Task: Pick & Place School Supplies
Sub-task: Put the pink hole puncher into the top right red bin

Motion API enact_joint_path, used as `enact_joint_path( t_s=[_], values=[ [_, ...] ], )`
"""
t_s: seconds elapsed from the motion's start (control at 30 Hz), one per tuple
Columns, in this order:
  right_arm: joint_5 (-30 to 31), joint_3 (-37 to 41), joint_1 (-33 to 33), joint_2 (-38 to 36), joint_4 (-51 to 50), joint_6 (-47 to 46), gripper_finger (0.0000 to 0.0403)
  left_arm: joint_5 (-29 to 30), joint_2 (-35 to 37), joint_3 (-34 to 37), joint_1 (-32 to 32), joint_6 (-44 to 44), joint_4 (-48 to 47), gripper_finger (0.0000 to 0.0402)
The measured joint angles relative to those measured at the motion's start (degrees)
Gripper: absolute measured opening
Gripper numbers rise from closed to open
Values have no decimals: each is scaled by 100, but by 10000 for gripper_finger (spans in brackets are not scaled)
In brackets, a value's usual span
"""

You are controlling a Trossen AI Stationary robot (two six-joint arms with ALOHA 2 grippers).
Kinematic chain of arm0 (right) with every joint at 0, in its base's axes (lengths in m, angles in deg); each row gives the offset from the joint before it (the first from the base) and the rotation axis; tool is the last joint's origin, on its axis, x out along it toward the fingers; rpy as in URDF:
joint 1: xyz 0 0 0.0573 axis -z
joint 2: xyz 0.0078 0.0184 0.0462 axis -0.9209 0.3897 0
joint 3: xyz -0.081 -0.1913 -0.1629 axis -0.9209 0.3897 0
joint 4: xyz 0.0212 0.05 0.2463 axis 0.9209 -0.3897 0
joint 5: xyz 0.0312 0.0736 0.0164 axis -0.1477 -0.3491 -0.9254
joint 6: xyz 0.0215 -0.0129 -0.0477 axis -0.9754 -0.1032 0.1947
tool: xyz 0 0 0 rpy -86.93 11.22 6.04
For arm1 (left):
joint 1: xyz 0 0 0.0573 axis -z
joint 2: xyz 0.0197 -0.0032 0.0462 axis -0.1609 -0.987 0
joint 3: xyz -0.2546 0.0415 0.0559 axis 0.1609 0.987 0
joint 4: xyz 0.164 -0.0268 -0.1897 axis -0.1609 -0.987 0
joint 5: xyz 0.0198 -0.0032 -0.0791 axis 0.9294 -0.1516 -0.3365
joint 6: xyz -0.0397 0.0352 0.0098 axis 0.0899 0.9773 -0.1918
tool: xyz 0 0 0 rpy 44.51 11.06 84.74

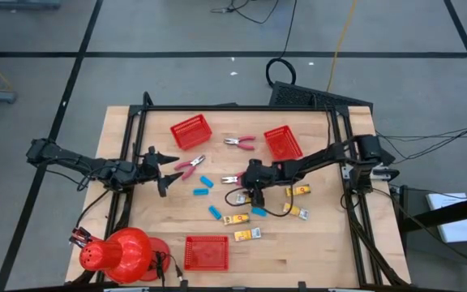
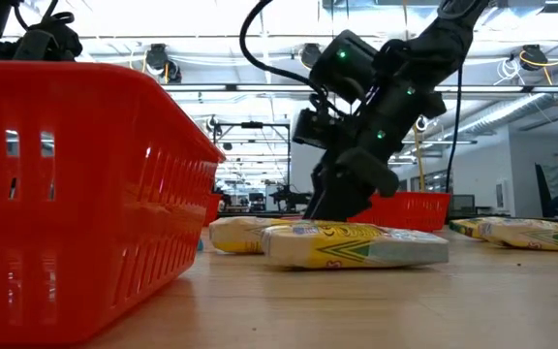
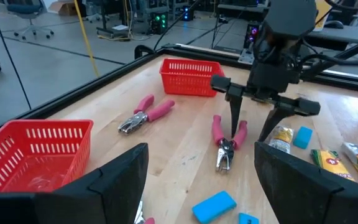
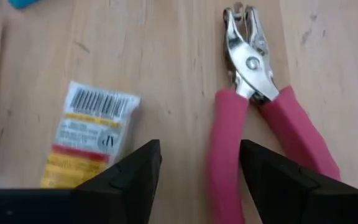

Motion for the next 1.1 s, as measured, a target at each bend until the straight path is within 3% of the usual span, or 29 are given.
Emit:
enact_joint_path(
  t_s=[0.2,0.43,0.67,0.9,1.1],
  values=[
    [-1,0,0,70,185,-9,179,2,2,0,0,-2,-2,294],
    [22,4,-6,73,173,-26,36,4,2,0,0,-5,-4,294],
    [65,23,-73,90,576,-78,36,4,2,0,0,-15,-9,294],
    [661,28,-237,95,1486,124,36,4,2,0,0,-19,-46,294],
    [1133,28,-234,-20,1677,220,36,4,1,0,0,-62,-128,294]
  ],
)
